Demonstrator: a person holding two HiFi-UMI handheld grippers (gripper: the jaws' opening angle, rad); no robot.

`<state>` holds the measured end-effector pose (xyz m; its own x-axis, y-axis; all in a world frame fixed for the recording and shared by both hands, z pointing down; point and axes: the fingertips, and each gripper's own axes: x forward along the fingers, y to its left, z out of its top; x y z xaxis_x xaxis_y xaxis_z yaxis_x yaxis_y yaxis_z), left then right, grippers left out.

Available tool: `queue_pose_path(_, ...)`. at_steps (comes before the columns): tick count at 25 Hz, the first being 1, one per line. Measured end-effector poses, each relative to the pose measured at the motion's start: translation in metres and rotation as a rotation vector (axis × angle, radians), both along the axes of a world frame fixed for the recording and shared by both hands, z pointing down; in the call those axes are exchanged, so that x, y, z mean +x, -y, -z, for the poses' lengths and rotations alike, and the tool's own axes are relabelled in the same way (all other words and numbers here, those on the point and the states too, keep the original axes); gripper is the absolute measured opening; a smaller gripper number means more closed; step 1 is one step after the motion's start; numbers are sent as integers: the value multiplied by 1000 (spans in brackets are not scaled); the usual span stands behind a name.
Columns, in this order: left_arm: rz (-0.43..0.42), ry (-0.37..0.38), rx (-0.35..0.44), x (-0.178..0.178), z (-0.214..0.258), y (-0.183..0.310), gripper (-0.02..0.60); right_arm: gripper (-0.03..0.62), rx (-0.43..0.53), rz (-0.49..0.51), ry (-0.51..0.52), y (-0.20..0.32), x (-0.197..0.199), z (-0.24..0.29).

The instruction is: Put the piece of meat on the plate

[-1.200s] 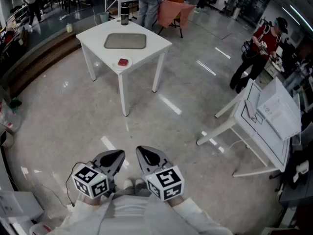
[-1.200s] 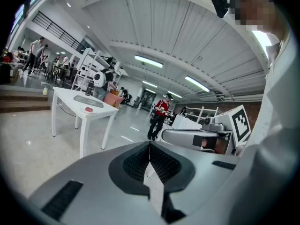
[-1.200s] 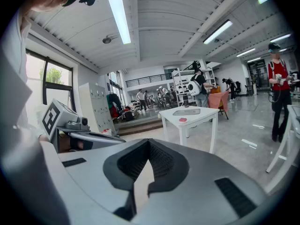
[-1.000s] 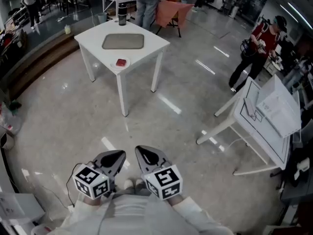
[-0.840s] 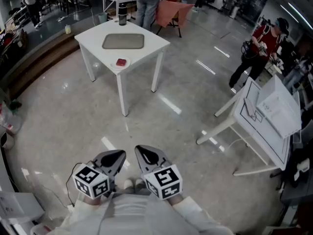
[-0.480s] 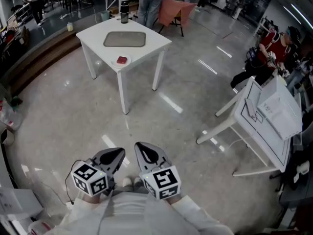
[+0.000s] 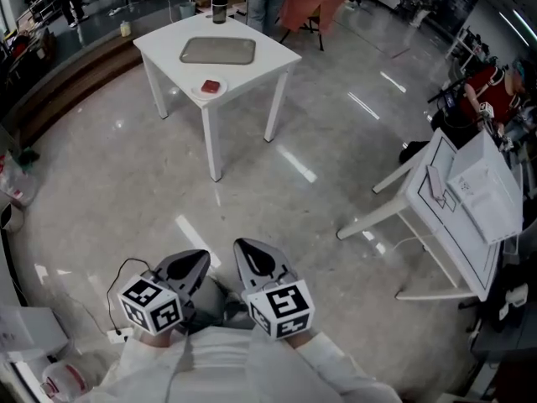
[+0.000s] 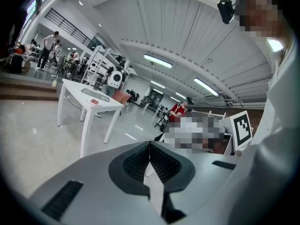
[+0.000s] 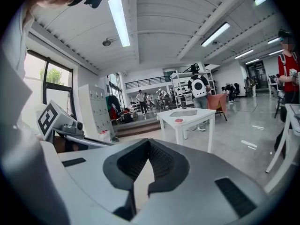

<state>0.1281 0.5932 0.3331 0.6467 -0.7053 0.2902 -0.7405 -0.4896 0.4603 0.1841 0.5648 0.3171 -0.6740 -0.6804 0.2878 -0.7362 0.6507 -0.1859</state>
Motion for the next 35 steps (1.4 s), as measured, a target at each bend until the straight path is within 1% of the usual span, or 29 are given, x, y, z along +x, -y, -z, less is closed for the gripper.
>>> queue_pose_path(5,0,18,-19,-4,-8,18,10,15,-29,-8,9,21,1,-13)
queue_pose_path(7,0,14,-25,-7,-10,30,10,15,-43,-10,15,34,-3,-16)
queue_pose_path(10,-4,7,-35,-15,-14,53,11,15,-21,-18,-4,53,-11,-15)
queue_pose_path(13,-19,0,-29,-24,-16,84,11,15,-10,-31,-10,79,-21,-15)
queue_pose_path(18,-59,-6,-26,-45,-13,145,11,15,-8,-54,0,143,-45,-13)
queue_pose_path(23,-88,1,-8,-73,-2,213,11,15,0,-80,-2,208,-71,-1)
queue_pose_path(26,-111,4,1,-90,2,249,11,15,10,-107,18,243,-86,3)
queue_pose_path(30,-143,9,8,-111,1,286,11,15,21,-118,61,280,-109,9)
queue_pose_path(35,-152,36,-10,-131,-6,314,11,15,-14,-100,33,304,-133,3)
